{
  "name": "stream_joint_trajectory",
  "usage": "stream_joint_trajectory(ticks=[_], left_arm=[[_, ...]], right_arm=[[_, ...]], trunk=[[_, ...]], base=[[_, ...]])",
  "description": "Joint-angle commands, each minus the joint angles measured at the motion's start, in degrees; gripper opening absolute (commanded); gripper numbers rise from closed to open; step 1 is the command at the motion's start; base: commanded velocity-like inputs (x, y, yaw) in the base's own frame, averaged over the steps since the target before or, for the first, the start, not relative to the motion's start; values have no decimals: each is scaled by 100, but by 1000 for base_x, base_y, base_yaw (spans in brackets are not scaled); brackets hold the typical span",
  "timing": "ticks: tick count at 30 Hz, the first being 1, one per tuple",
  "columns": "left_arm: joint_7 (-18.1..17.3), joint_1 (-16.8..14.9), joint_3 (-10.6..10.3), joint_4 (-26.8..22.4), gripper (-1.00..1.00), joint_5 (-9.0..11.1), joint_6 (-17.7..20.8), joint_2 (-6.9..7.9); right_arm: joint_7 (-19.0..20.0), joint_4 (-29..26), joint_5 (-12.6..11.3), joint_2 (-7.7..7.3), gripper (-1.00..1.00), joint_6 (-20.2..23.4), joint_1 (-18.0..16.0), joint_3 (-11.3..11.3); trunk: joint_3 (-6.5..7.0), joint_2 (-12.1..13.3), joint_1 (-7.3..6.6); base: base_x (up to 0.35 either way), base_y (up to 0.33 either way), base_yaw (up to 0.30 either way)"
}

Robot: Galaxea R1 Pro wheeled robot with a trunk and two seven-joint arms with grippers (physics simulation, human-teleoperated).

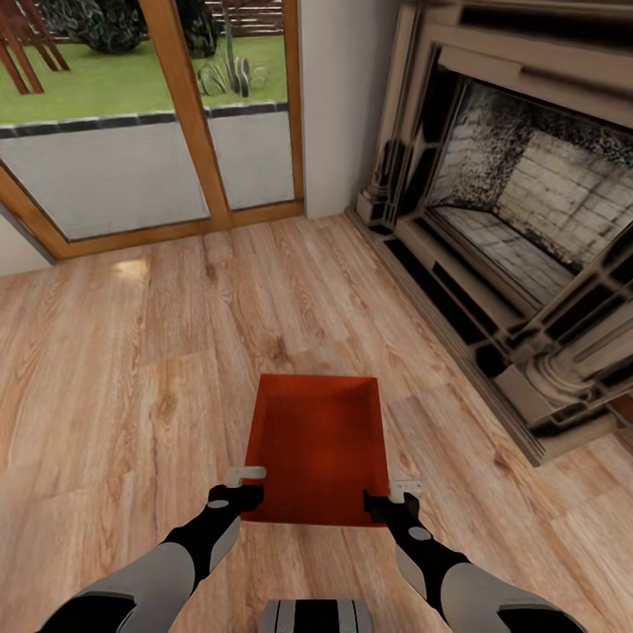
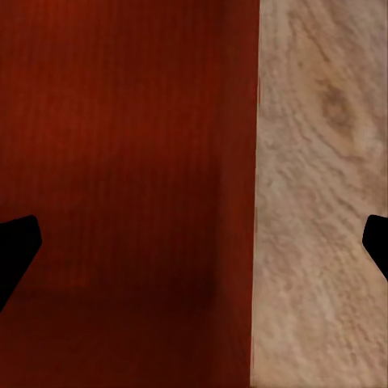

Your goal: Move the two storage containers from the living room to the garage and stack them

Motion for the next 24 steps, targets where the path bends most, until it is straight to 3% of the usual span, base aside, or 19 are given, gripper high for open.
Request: stream_joint_trajectory(ticks=[1,6,20,24], left_arm=[[27,-2,-21,1,100,-1,-2,0],[27,-2,-20,2,100,10,-3,0],[27,-2,-12,1,100,16,-2,0],[27,-2,-12,2,100,17,-2,0]], right_arm=[[-36,5,36,-7,100,-15,-3,-20],[-63,-5,37,-31,100,-15,-3,-187],[-50,-6,41,-28,100,-19,-3,-228],[-24,-5,37,-27,100,-16,-3,-228]], trunk=[[-22,-43,22],[-22,-43,22],[-22,-43,22],[-93,-203,110]], base=[[0,0,0],[0,0,0],[0,0,0],[0,0,0]])
